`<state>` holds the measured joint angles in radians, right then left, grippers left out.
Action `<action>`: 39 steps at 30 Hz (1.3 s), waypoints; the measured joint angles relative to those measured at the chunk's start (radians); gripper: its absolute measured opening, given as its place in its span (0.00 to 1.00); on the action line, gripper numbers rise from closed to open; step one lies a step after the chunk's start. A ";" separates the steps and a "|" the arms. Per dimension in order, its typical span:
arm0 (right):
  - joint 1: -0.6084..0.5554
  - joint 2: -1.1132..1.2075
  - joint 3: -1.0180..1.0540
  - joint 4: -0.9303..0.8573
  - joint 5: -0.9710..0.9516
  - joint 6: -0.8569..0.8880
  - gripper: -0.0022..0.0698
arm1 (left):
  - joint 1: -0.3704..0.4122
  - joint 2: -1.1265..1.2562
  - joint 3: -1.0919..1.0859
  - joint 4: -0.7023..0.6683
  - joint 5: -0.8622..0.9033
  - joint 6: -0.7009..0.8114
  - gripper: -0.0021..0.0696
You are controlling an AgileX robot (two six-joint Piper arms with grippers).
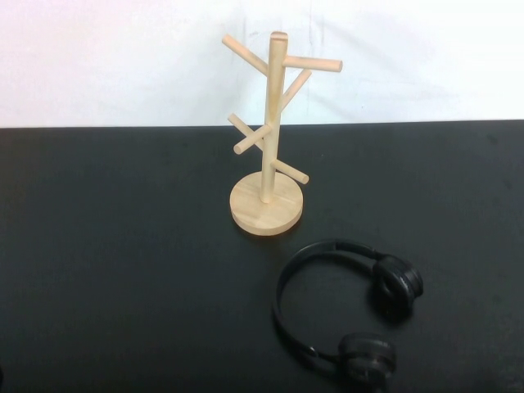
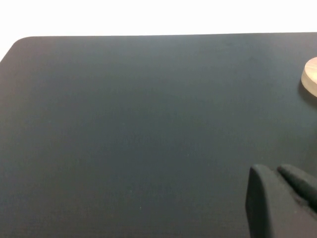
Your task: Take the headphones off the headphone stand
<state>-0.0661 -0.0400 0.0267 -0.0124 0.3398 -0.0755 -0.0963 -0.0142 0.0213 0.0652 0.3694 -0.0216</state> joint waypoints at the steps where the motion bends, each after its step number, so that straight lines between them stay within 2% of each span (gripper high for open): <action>1: 0.000 0.000 0.000 0.000 0.000 0.014 0.02 | 0.000 0.000 0.000 0.000 0.000 0.000 0.02; 39: 0.000 0.002 0.000 -0.002 0.000 0.025 0.02 | 0.000 0.000 0.000 0.000 0.000 0.000 0.02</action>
<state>-0.0661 -0.0383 0.0267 -0.0145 0.3398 -0.0506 -0.0963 -0.0142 0.0213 0.0652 0.3694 -0.0216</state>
